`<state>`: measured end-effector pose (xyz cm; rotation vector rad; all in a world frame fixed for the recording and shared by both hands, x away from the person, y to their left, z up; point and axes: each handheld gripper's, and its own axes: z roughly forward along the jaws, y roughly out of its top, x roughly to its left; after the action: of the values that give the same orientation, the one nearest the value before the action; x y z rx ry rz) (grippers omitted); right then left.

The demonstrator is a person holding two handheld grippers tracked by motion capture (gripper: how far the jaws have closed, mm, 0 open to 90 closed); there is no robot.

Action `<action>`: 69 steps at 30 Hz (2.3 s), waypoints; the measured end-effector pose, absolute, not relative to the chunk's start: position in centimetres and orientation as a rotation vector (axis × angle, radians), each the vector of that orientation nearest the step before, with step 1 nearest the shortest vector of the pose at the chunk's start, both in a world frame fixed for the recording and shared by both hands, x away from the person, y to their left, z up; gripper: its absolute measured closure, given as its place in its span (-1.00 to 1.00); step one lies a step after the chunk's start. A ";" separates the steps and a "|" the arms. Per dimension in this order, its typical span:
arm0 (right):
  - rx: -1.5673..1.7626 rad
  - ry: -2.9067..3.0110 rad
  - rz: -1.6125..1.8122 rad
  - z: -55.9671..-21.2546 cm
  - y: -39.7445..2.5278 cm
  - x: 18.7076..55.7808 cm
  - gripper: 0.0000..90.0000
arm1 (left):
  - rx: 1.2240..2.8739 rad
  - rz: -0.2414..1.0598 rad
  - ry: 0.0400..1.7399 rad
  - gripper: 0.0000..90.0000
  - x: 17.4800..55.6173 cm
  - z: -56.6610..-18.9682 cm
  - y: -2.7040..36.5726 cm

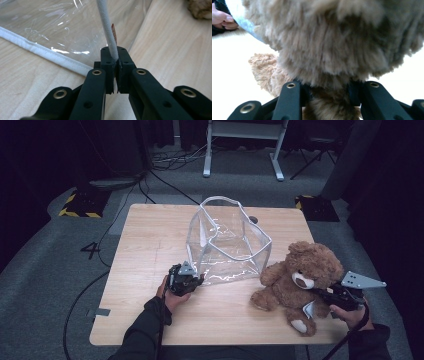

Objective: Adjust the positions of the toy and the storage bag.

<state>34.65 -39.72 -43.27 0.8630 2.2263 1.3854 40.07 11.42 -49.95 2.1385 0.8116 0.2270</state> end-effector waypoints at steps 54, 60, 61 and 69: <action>0.898 2.110 1.437 -43.3 -40.1 35.0 0.64 | 2.256 0.315 0.854 -0.71 35.3 -50.9 18.3; 0.893 2.083 1.436 -43.1 -40.0 34.9 0.67 | 2.254 0.318 0.857 -0.71 35.3 -50.9 18.3; 0.887 2.076 1.437 -43.0 -40.0 35.0 0.67 | 2.254 0.318 0.858 -0.71 35.3 -50.9 18.3; 0.870 2.032 1.449 -42.4 -39.9 34.7 0.67 | 2.250 0.320 0.872 -0.71 35.3 -50.9 18.2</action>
<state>34.75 -39.92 -42.42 0.8696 2.0320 1.4492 35.25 18.19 -50.89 2.2496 0.8716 0.3201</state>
